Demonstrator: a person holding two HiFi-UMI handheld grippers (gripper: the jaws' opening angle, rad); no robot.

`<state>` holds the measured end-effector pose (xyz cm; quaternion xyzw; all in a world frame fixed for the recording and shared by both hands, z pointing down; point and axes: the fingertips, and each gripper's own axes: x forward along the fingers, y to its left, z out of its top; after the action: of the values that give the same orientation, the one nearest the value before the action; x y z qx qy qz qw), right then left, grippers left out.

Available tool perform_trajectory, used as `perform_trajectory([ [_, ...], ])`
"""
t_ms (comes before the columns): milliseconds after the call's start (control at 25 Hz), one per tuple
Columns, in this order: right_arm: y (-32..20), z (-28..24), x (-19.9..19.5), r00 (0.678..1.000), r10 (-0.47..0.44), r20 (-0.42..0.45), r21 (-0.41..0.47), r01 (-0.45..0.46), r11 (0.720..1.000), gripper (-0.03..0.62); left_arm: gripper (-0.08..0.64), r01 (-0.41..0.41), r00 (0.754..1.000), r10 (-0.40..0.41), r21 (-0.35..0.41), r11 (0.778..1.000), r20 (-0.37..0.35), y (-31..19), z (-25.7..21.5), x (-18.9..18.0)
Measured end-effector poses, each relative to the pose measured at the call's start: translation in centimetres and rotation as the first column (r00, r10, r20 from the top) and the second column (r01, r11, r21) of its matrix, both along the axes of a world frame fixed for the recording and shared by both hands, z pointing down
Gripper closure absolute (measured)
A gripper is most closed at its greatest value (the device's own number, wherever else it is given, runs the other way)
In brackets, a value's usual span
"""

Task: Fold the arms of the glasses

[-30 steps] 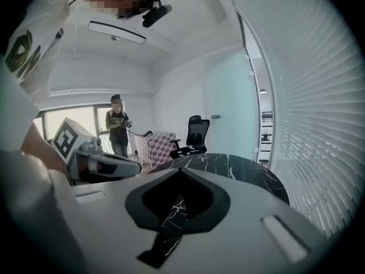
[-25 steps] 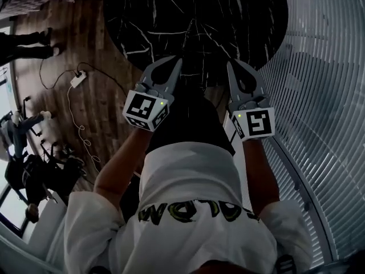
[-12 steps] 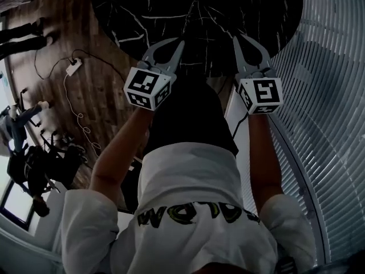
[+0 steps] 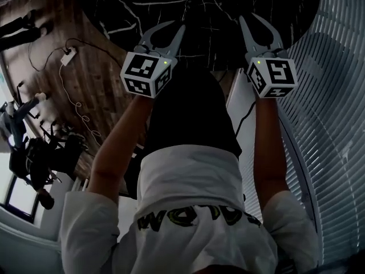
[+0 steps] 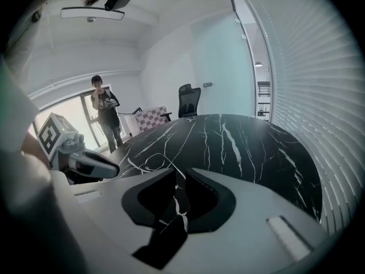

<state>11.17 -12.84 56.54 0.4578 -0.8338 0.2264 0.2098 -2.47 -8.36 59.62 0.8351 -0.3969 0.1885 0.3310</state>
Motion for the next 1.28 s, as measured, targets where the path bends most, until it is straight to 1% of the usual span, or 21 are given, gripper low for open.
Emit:
perform_trajectory([
  [160, -1.5, 1.4, 0.8, 0.999, 0.034, 0.018, -0.016, -0.034, 0.999, 0.575, 0.512, 0.021, 1.0, -0.021, -0.019, 1.0, -0.014, -0.4, 1.0, -0.2],
  [320, -2.9, 2.8, 1.4, 0.998, 0.061, 0.017, -0.035, -0.06, 0.998, 0.571, 0.513, 0.022, 0.999, -0.023, -0.031, 0.999, -0.031, -0.6, 1.3, 0.2],
  [400, -3.5, 3.5, 1.3, 0.997, 0.061, 0.035, -0.047, -0.06, 0.997, 0.56, 0.512, 0.026, 0.999, -0.027, -0.034, 0.999, -0.037, -0.7, 1.5, 0.4],
  [560, -3.7, 4.5, 0.1, 0.996, 0.013, 0.086, -0.089, -0.006, 0.996, 0.515, 0.514, 0.031, 0.999, -0.033, -0.042, 0.999, -0.042, -0.8, 1.6, 0.8],
  [800, -3.0, 5.5, -1.7, 0.993, -0.068, 0.1, -0.13, 0.081, 0.988, 0.509, 0.514, 0.032, 0.998, -0.035, -0.049, 0.998, -0.057, -1.1, 1.6, 1.2],
  [1080, -1.5, 5.5, -3.5, 0.988, -0.117, 0.103, -0.153, 0.132, 0.979, 0.511, 0.514, 0.025, 0.998, -0.028, -0.057, 0.998, -0.059, -0.9, 1.8, 1.8],
  [1280, -0.3, 5.4, -5.0, 0.98, -0.171, 0.104, -0.177, 0.187, 0.966, 0.518, 0.514, 0.005, 0.998, -0.009, -0.062, 0.998, -0.063, -0.6, 1.8, 2.2],
])
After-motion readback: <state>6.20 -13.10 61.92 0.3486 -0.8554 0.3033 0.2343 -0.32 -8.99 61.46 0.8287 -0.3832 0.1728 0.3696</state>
